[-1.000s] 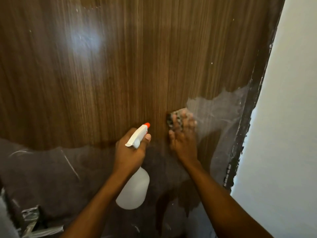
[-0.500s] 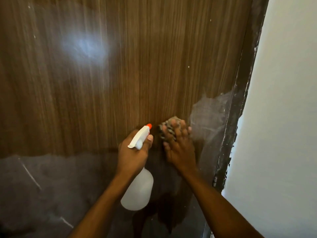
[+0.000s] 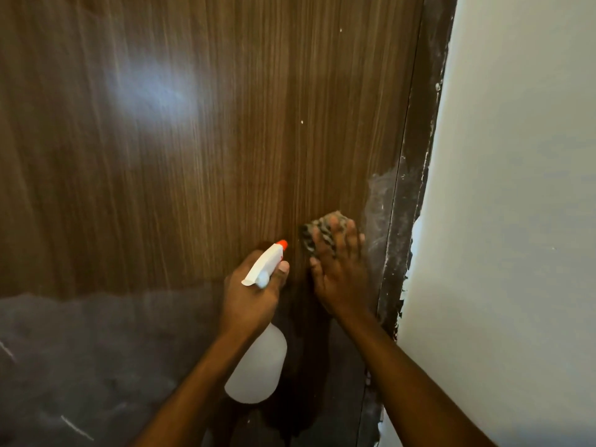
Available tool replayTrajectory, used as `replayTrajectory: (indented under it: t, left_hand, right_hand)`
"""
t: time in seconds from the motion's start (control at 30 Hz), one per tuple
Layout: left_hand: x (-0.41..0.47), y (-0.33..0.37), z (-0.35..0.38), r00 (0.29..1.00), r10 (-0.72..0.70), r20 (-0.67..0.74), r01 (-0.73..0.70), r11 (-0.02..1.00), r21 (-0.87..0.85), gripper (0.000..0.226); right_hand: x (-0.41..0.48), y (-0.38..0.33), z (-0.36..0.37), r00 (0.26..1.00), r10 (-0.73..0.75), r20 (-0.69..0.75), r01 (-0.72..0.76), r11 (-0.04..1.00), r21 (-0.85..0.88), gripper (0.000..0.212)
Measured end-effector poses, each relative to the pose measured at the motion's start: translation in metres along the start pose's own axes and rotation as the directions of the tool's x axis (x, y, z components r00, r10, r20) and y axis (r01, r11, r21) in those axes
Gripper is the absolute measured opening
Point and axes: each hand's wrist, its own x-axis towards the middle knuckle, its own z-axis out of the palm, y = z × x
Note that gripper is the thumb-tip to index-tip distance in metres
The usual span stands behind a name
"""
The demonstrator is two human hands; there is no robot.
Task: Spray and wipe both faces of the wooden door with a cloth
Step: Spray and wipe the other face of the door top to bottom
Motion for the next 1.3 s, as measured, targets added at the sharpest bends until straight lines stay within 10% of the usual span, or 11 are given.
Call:
replayTrajectory:
  t: [0.2, 0.47, 0.77, 0.97, 1.2, 1.3]
  left_hand:
    - [-0.014, -0.002, 0.005, 0.999, 0.004, -0.049, -0.004, 1.000, 0.004, 0.030]
    - [-0.032, -0.025, 0.023, 0.995, -0.029, -0.098, 0.038, 0.995, 0.092, 0.015]
    - [-0.093, -0.065, 0.038, 0.982, -0.178, -0.064, 0.188, 0.960, 0.207, 0.013]
    - [-0.121, -0.104, 0.036, 0.980, -0.083, -0.182, 0.147, 0.916, 0.373, 0.020]
    - [-0.130, -0.132, 0.017, 0.966, -0.098, -0.239, 0.176, 0.927, 0.332, 0.022]
    - [-0.123, -0.128, 0.006, 0.963, -0.040, -0.266, 0.132, 0.932, 0.338, 0.019]
  right_hand:
    - [0.098, 0.042, -0.037, 0.823, 0.555, -0.125, -0.537, 0.830, 0.147, 0.060]
    - [0.026, 0.034, -0.009, 0.999, -0.022, -0.032, 0.024, 0.999, 0.041, 0.061]
    - [-0.063, 0.043, 0.012, 0.884, 0.465, -0.057, -0.456, 0.882, 0.118, 0.064]
    - [-0.127, 0.073, 0.030, 0.990, -0.104, 0.098, 0.101, 0.994, 0.034, 0.061]
    - [-0.084, 0.024, 0.021, 0.947, 0.321, -0.013, -0.317, 0.940, 0.126, 0.066]
    - [-0.065, -0.025, 0.033, 0.999, -0.039, -0.002, 0.039, 0.985, 0.167, 0.060]
